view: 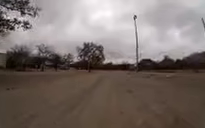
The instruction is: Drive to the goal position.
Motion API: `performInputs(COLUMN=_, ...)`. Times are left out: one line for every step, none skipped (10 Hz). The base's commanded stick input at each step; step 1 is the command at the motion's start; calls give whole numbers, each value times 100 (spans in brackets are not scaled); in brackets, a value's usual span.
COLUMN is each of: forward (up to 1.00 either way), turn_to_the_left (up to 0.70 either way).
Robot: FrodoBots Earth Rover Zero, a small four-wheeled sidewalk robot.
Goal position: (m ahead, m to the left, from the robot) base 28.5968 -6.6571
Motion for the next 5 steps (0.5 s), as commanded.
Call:
performInputs(forward=70, turn_to_the_left=-1)
performInputs(forward=70, turn_to_the_left=-1)
performInputs(forward=70, turn_to_the_left=-1)
performInputs(forward=70, turn_to_the_left=-1)
performInputs(forward=70, turn_to_the_left=-1)
